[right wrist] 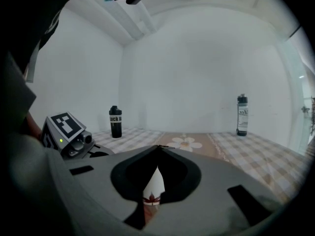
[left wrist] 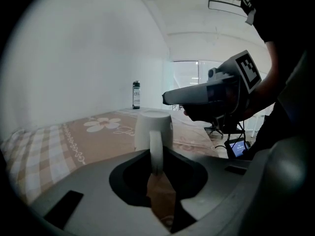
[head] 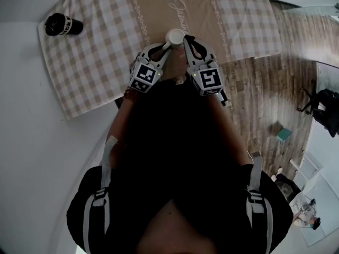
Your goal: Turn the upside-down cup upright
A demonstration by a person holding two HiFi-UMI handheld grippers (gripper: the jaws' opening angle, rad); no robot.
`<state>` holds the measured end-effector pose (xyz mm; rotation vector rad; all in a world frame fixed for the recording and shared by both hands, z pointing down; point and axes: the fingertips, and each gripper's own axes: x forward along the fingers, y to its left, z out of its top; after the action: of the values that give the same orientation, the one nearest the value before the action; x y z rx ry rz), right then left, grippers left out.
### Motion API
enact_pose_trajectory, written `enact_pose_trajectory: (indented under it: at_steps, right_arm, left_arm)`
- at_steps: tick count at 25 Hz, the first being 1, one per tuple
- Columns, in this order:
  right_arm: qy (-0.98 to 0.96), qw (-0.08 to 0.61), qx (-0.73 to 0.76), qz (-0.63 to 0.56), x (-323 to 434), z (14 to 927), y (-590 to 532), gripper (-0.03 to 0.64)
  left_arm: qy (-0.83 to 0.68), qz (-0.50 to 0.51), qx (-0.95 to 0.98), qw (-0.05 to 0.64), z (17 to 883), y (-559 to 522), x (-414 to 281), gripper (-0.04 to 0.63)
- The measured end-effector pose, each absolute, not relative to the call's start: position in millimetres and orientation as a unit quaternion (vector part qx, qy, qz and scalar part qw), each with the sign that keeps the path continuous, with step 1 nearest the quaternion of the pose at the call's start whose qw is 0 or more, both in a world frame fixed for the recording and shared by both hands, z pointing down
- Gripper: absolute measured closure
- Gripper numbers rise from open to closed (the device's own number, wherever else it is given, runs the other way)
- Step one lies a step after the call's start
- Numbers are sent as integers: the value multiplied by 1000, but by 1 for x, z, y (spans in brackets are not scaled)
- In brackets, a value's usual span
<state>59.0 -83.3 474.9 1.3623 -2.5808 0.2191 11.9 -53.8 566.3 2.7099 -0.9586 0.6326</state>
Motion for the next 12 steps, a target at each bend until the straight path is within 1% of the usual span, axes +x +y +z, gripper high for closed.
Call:
enact_pose_trajectory:
  at_steps: [5,12]
  right_arm:
    - [-873,109,469,76,65,474,-83,611]
    - [-867,112,479,80,75,479,-82,611]
  left_arm:
    - [-322,206,921,80,559,-56,14,526]
    - [-322,196,922,84,553,-59,14,526]
